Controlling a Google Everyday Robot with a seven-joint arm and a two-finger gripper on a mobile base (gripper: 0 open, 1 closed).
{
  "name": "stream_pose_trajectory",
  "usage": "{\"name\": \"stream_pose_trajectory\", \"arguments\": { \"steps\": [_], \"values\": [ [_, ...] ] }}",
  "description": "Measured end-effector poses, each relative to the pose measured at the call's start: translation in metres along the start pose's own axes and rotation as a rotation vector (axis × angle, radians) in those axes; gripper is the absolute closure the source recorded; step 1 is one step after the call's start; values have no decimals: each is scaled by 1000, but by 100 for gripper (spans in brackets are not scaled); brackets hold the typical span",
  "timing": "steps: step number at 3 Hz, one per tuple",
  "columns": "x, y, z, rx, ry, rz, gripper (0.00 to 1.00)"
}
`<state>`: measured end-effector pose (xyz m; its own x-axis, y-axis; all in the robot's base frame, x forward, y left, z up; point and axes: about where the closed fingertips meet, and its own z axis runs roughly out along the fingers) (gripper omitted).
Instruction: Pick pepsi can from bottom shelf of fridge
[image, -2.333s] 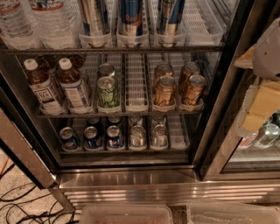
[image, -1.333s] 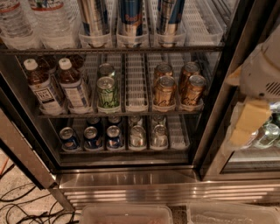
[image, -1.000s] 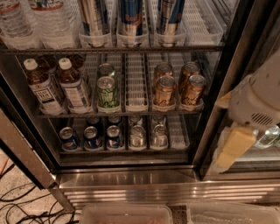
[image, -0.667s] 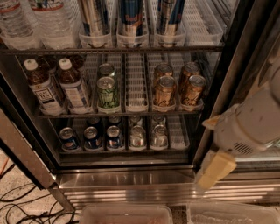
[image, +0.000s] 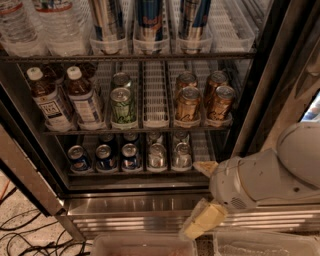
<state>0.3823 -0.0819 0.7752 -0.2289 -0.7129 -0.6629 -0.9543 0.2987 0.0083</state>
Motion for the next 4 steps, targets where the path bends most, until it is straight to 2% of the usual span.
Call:
{"name": "stream_pose_trajectory", "arguments": {
  "steps": [1,2,3,4],
  "values": [
    [-31,5,36,-124,-217,-3,0],
    [-28,4,49,-164,-265,33,0],
    [-16,13,53,-118,-298,52,0],
    [-11,12,63,-3,-401,64,0]
  ]
}}
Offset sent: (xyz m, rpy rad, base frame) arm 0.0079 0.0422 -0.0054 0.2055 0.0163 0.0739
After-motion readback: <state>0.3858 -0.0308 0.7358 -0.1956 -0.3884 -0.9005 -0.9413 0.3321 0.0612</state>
